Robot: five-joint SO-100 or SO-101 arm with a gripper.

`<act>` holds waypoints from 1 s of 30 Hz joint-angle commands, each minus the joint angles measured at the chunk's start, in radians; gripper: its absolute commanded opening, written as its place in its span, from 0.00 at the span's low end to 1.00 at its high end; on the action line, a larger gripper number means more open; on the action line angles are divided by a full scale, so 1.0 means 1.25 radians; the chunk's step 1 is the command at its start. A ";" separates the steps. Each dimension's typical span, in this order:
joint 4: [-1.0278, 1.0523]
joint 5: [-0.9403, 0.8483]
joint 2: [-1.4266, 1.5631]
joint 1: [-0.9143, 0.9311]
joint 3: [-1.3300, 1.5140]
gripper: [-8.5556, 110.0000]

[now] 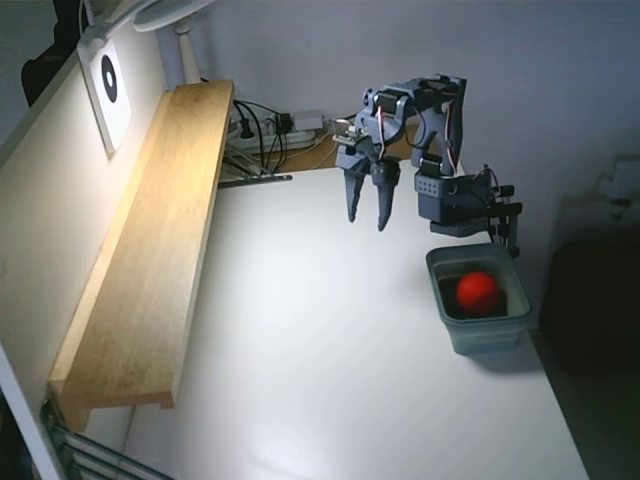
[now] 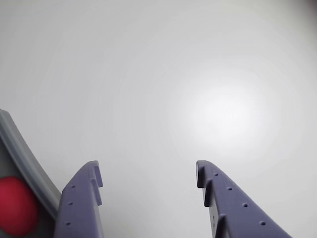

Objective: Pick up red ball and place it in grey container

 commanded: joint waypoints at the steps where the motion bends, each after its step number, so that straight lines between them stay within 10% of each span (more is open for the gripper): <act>1: 0.039 0.002 0.049 0.066 -0.051 0.24; 30: 0.343 0.002 0.134 0.596 -0.170 0.09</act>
